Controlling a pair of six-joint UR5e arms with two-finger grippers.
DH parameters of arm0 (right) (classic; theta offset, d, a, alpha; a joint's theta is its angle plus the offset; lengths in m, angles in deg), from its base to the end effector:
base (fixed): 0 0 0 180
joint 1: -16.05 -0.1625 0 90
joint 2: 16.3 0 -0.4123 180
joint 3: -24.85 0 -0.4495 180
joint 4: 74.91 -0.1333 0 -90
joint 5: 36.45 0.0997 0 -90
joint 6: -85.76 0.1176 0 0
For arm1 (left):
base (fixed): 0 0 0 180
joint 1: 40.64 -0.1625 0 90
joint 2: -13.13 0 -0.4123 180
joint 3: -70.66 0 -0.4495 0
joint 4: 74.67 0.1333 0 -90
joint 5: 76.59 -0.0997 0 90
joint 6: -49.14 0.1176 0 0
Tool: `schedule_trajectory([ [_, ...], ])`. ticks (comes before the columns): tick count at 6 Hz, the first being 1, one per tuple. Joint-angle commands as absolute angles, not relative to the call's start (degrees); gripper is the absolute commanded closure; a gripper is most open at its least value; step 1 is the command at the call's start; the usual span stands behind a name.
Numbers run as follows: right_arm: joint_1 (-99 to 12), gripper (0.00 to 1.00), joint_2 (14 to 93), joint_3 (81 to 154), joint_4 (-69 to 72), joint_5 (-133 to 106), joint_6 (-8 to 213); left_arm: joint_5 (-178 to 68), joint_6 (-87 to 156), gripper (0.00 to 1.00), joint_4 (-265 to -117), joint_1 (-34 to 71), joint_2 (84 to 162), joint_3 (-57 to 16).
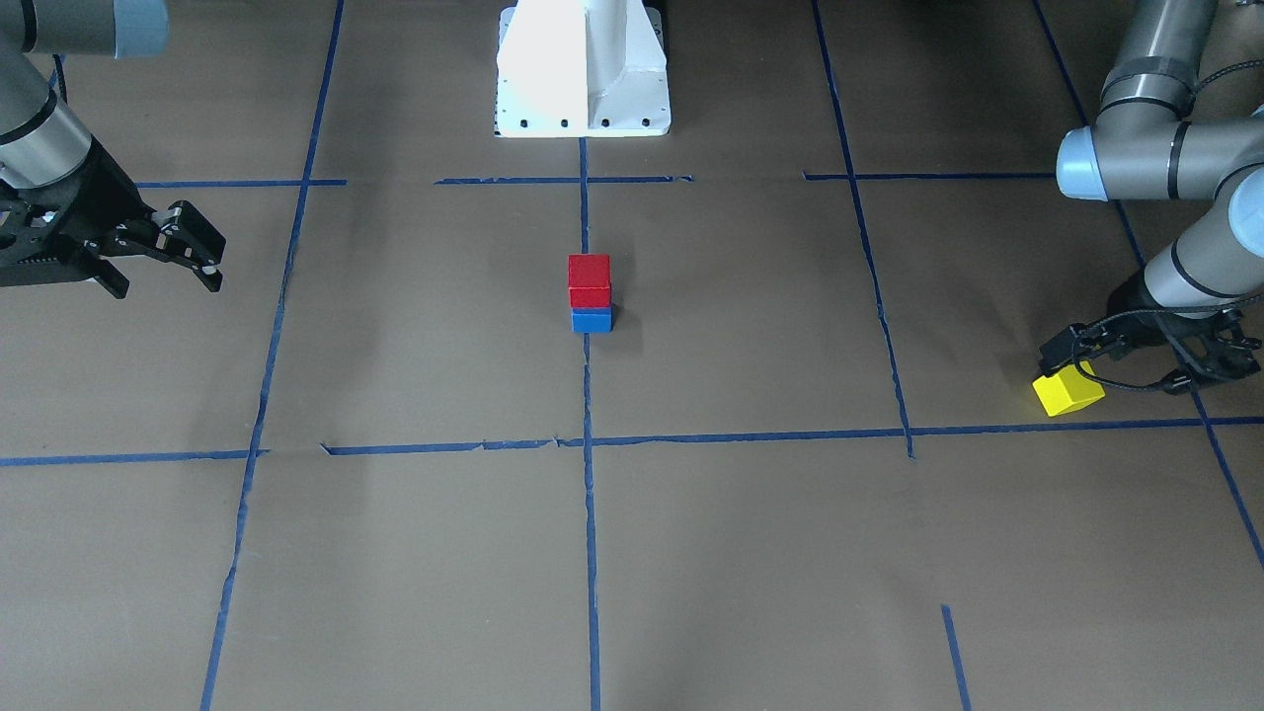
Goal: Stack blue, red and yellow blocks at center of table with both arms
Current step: 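Lower the left gripper onto the yellow block and close it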
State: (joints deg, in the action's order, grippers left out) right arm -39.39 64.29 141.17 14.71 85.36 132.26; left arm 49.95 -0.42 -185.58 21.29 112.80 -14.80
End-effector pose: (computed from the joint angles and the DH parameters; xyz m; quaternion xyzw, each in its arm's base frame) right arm -0.2656 -0.5113 0.3287 0.0572 -0.3917 0.0106 0.9182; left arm 0.2491 -0.6016 0.5699 -0.0248 0.3721 -0.1031 0.9221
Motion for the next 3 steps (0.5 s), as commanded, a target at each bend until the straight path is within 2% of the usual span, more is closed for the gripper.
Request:
schedule_trajectory([
  [1,-39.4,0.00,64.6,141.0,13.4,85.4,132.3,49.9,-0.5,0.00,-186.0,21.0,113.6,-12.2],
  [3,-39.4,0.00,66.7,139.7,7.5,85.4,132.8,49.8,-0.5,0.00,-187.3,21.0,115.0,-9.6],
])
